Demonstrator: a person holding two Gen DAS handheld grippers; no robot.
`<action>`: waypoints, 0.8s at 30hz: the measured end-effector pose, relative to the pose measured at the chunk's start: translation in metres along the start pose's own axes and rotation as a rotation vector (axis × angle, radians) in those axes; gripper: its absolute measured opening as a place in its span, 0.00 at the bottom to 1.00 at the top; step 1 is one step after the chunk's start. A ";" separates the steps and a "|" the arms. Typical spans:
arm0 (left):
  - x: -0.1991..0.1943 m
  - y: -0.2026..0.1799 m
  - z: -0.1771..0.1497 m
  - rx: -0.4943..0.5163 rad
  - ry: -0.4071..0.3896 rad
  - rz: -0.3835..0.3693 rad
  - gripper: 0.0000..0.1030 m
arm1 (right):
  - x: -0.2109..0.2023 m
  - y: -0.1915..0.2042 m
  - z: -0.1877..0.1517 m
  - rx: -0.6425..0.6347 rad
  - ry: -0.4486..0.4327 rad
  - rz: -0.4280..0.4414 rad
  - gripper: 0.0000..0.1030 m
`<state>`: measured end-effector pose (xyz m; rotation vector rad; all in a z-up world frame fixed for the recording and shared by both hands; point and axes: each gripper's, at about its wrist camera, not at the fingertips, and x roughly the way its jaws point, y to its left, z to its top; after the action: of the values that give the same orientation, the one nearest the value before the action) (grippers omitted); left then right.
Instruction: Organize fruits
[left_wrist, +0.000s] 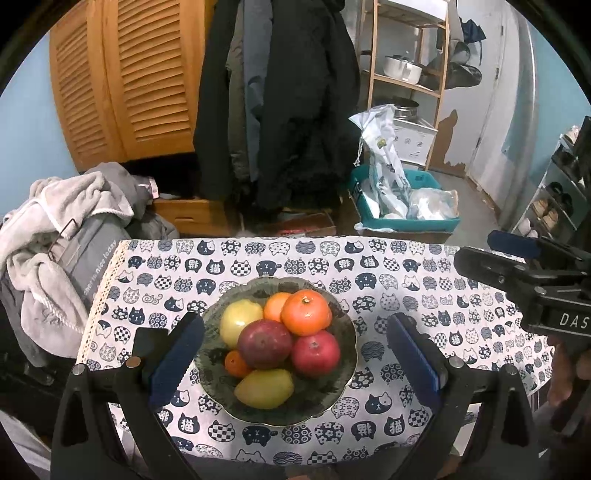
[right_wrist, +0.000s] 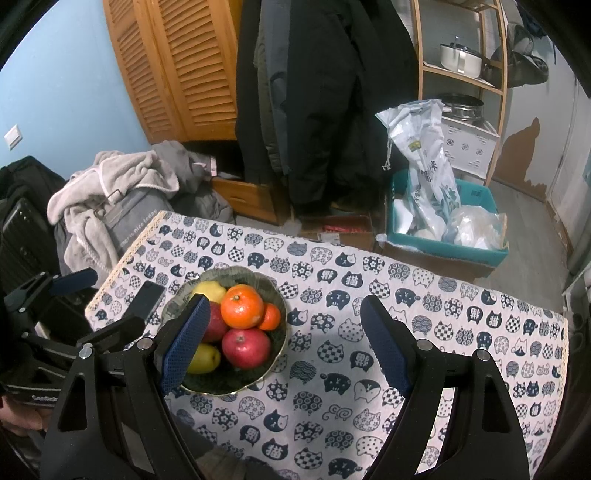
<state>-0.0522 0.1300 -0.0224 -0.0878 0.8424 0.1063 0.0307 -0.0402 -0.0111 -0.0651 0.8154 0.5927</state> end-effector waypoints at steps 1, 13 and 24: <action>-0.001 0.001 0.000 -0.002 0.000 -0.002 0.97 | 0.000 0.000 0.000 0.000 0.001 0.000 0.80; 0.001 -0.004 0.002 -0.003 0.015 0.011 0.97 | 0.000 0.001 -0.001 0.000 0.001 0.000 0.80; 0.002 -0.005 0.001 -0.009 0.021 0.011 0.97 | 0.000 0.001 -0.001 0.003 0.003 0.000 0.80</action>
<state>-0.0490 0.1256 -0.0230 -0.0927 0.8638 0.1200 0.0296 -0.0396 -0.0119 -0.0632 0.8187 0.5914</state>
